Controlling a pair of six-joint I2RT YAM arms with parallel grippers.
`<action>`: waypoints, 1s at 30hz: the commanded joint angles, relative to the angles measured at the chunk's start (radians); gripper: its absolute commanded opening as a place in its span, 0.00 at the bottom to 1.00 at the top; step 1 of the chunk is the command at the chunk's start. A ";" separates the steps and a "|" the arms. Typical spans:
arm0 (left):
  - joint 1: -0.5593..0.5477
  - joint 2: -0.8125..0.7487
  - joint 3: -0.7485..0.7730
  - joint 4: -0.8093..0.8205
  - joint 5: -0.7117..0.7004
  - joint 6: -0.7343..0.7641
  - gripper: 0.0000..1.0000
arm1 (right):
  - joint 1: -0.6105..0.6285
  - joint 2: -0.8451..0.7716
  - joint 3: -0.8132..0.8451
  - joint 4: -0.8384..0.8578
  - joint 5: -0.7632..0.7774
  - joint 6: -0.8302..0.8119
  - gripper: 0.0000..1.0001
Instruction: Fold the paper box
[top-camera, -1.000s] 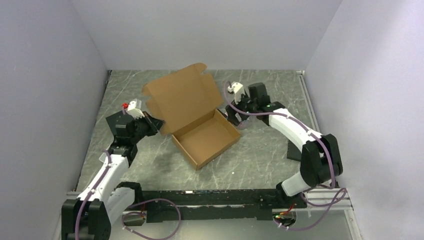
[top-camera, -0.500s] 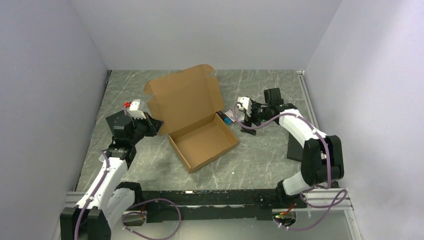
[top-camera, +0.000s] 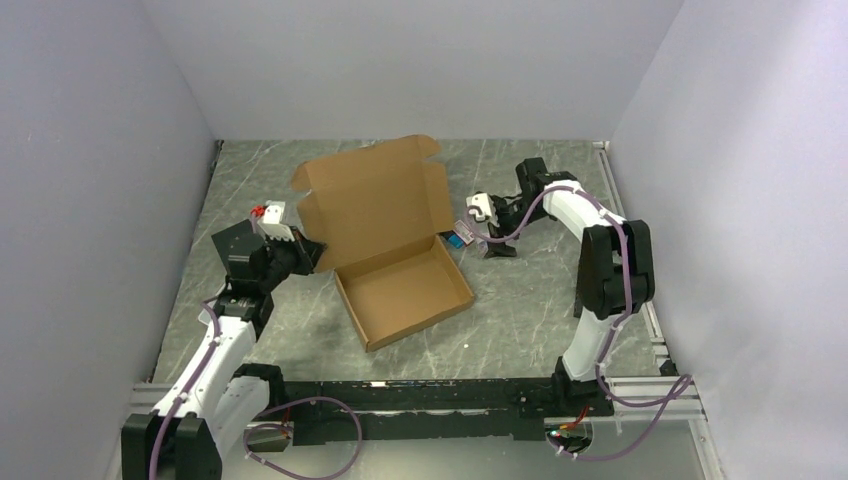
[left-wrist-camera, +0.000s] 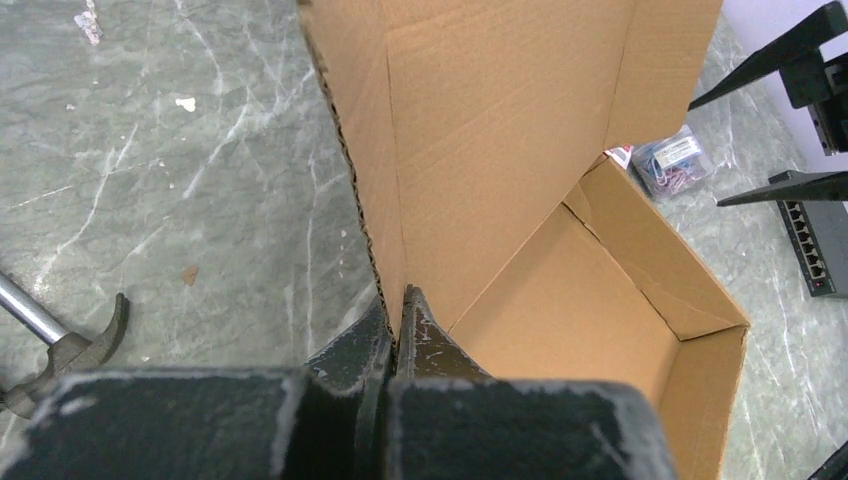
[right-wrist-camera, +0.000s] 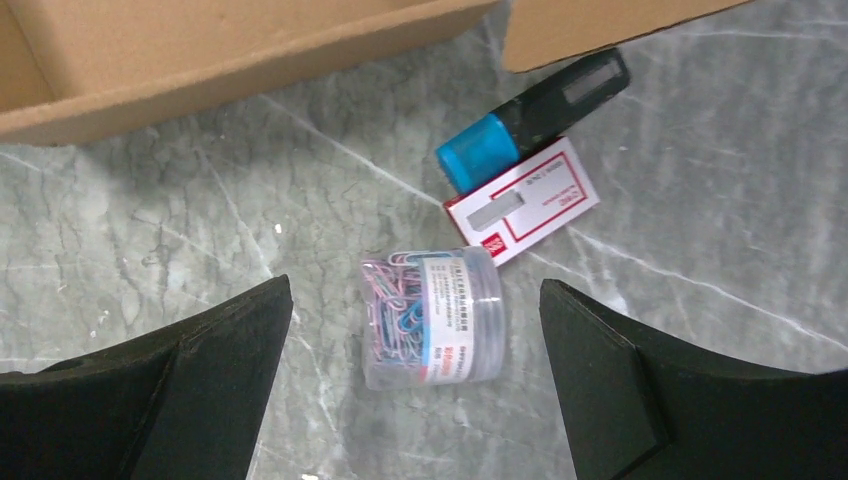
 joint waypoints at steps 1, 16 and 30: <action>-0.002 -0.030 0.007 0.034 -0.035 0.048 0.00 | 0.017 0.021 0.030 -0.041 0.042 -0.067 0.97; 0.000 -0.067 0.027 -0.036 -0.133 0.093 0.00 | 0.018 0.086 0.034 0.027 0.118 0.001 0.80; 0.000 -0.088 0.003 0.002 -0.085 0.083 0.00 | 0.016 -0.172 -0.154 0.101 0.051 0.177 0.30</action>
